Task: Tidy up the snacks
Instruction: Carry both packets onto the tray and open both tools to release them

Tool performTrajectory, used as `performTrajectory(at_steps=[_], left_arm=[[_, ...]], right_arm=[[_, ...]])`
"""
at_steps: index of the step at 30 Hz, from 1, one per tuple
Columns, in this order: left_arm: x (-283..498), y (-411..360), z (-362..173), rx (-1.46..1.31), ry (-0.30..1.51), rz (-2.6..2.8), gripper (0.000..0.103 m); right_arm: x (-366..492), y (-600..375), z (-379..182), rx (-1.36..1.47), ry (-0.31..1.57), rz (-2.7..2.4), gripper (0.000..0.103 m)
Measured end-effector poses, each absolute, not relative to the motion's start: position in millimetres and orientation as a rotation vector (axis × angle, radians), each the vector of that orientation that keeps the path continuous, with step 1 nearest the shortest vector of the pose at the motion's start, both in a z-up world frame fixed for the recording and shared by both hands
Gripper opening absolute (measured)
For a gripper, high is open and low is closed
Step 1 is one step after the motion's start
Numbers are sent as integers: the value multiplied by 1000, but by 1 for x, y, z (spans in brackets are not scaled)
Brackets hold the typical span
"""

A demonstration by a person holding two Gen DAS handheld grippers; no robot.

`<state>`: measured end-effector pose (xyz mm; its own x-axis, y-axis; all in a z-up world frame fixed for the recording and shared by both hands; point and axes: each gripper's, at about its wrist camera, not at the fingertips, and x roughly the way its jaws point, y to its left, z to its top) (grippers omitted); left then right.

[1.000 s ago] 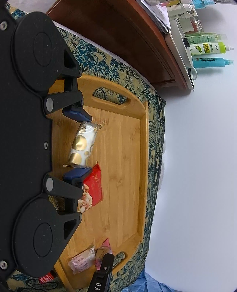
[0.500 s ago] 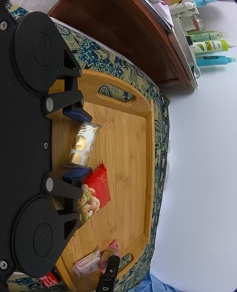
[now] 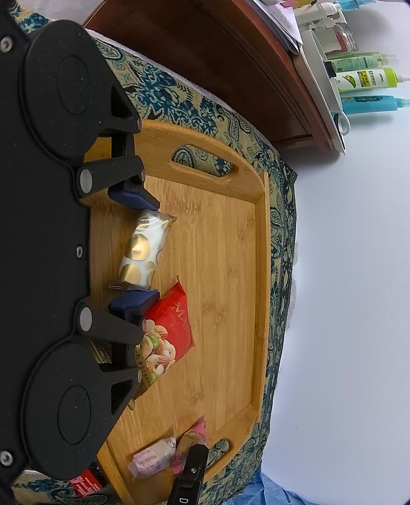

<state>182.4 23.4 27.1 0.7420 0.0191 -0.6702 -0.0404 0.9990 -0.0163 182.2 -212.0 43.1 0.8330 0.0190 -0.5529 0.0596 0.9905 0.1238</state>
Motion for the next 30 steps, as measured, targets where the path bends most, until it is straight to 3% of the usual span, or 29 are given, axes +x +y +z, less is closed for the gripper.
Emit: performTrajectory(at_steps=[16,20,30], left_arm=[[173,27,33,-33,737,30,58],[166,27,37,-29,723,25,64],[145,31,49,-42,693,13,71]], right_arm=[[172,-213,52,150,562,-30,42],[167,-213,56,154,546,-40,58],[143,-214,65,182,518,-47,72]])
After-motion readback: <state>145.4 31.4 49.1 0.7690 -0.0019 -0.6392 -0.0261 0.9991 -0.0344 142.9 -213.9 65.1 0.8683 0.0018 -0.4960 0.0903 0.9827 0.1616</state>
